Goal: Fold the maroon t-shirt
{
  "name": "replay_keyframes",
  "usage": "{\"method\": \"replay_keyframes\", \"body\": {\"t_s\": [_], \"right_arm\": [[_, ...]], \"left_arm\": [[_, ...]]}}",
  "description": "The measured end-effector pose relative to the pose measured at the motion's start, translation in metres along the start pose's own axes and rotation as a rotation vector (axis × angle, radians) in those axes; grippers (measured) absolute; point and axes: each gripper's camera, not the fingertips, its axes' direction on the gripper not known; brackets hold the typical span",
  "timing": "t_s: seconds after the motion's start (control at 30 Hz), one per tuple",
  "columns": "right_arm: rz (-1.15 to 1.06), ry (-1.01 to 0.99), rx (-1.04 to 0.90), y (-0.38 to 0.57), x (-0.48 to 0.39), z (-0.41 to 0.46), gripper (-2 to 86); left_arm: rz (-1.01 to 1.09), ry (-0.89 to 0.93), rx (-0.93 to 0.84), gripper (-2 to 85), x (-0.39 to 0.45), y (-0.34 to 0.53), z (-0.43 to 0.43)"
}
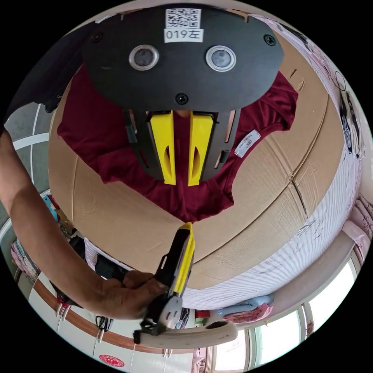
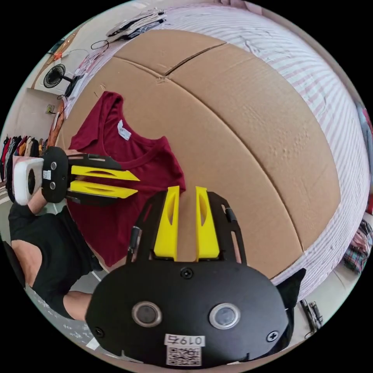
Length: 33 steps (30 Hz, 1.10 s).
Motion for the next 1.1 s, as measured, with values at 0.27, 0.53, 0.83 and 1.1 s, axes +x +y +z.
{"method": "replay_keyframes", "body": {"t_s": [0.27, 0.53, 0.83, 1.1], "right_arm": [[0.042, 0.037, 0.442, 0.151, -0.074, -0.001, 4.1], [0.092, -0.095, 0.504, 0.206, -0.120, 0.036, 6.3], [0.096, -0.198, 0.568, 0.244, -0.113, 0.051, 6.1], [0.094, -0.210, 0.545, 0.264, -0.129, 0.070, 6.2]], "left_arm": [[0.240, 0.046, 0.262, 0.7, -0.041, -0.050, -0.005], [0.546, 0.142, 0.059, 0.8, -0.058, -0.118, 0.055], [0.472, 0.335, -0.065, 1.4, -0.098, -0.178, 0.098], [0.550, 0.300, -0.169, 3.5, -0.095, -0.208, 0.132]]}}
